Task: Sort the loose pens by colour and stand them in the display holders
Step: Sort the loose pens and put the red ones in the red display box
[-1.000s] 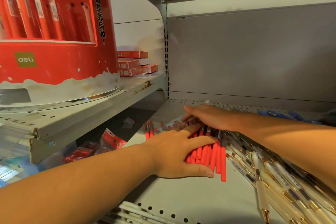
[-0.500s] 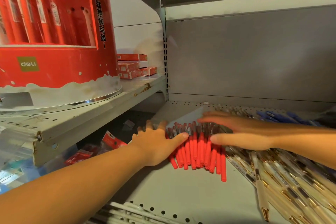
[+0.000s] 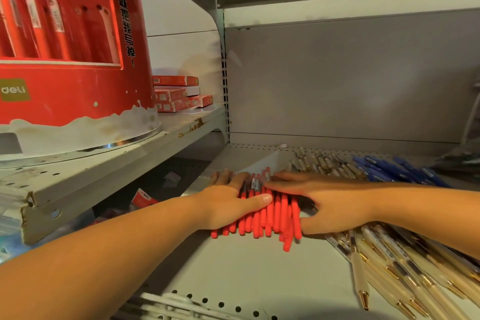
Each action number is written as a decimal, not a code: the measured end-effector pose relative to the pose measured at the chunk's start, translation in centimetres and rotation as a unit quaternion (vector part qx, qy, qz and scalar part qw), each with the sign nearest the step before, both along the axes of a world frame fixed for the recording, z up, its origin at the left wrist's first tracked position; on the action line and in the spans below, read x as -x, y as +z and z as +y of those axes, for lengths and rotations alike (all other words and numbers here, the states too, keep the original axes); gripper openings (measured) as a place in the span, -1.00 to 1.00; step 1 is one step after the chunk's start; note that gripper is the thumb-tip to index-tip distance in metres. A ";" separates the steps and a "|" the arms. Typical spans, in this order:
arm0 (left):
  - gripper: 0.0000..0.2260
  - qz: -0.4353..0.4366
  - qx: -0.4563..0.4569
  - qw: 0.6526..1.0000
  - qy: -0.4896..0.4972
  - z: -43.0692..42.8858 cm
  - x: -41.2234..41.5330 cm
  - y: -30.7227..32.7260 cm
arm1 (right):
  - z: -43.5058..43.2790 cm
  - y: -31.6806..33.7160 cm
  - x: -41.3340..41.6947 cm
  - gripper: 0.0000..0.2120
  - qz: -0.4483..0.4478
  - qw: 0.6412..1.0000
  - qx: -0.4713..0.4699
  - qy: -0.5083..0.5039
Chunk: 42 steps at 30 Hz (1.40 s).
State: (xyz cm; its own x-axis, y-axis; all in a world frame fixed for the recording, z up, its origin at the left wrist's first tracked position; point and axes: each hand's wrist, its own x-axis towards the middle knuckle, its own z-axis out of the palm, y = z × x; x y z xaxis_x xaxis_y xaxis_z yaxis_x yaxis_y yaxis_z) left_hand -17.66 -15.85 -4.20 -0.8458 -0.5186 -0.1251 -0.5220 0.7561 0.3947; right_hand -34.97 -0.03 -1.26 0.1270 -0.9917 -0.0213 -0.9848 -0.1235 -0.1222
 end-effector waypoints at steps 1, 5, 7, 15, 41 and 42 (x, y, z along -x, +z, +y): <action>-0.11 0.000 0.001 1.000 0.003 -0.3 0.0 0.1 | -0.4 0.0 -0.3 -0.24 0.000 1.000 -0.003 0.000; -0.13 0.001 0.025 1.000 0.019 -1.1 -0.2 0.5 | -1.8 0.2 -1.0 -0.27 -0.004 1.000 0.002 0.000; -0.16 0.011 0.027 0.999 0.015 -1.3 -0.3 0.5 | -2.2 0.2 -0.9 -0.29 0.004 1.000 -0.002 -0.002; -0.10 0.045 0.032 0.998 0.027 -1.5 -0.2 0.2 | -0.1 0.3 -0.1 -0.17 -0.067 0.996 -0.053 -0.029; -0.65 0.091 0.135 0.976 -0.143 7.1 5.1 5.3 | 8.8 2.5 -1.8 0.25 0.010 0.886 -0.171 -0.431; -0.65 0.081 0.111 0.973 -0.184 7.6 5.3 5.3 | 9.2 2.6 -1.5 0.25 0.009 0.888 -0.165 -0.430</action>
